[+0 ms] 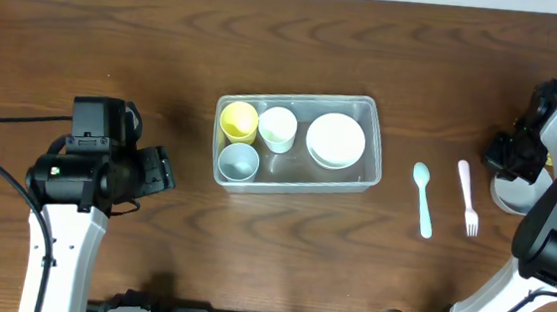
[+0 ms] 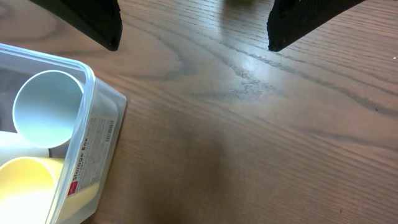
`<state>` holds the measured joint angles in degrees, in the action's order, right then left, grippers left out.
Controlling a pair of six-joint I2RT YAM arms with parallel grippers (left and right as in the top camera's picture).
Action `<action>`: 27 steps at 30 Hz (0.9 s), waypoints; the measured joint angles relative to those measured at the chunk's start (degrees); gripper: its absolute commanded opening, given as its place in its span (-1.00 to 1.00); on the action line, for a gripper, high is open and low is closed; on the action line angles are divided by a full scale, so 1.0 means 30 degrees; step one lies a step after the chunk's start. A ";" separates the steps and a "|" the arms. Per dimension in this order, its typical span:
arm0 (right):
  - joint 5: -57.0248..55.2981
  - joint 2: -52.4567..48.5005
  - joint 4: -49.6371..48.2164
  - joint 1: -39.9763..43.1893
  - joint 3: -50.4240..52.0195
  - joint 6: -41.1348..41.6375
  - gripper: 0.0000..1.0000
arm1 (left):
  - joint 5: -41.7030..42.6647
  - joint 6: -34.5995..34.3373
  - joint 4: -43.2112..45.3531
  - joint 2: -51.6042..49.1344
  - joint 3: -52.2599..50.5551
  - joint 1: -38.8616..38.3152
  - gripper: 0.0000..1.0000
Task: Pack container
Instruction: 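Lower the right gripper onto the pale blue bowl and grasp its rim, then carry the pale blue bowl into the container onto the white bowls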
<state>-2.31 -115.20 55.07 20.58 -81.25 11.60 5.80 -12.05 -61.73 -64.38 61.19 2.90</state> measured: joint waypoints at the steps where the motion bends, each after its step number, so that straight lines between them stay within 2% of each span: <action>1: 0.0255 0.0211 0.0080 -0.0109 0.0000 -0.0102 -0.95 | 0.0000 0.0000 0.0000 0.0000 0.0000 0.0000 0.50; 9: 0.1829 0.4510 0.0160 -0.2973 -0.0270 -0.1537 -0.97 | 0.0000 0.0000 -0.0007 0.0000 0.0000 0.0000 0.50; 16: 0.2317 0.9304 -0.0845 -0.9588 -0.1049 -0.4532 -0.98 | 0.0000 0.0000 0.0000 0.0000 0.0000 0.0000 0.50; 20: 0.2557 0.9391 -0.0801 -1.3129 -0.1071 -0.6084 -0.96 | 0.0000 0.0000 0.0000 0.0000 0.0000 0.0000 0.50; 24: 0.2645 0.8422 -0.0772 -1.5562 -0.1071 -0.6827 -0.70 | 0.0000 0.0000 0.0000 0.0000 0.0000 0.0000 0.50; 27: 0.2645 0.7504 -0.0816 -1.6502 -0.1071 -0.7191 -0.72 | 0.0000 0.0000 0.0000 0.0000 0.0000 0.0000 0.50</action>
<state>5.63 -92.68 52.62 -28.93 -84.47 -9.98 5.80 -12.05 -61.73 -64.38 61.19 2.90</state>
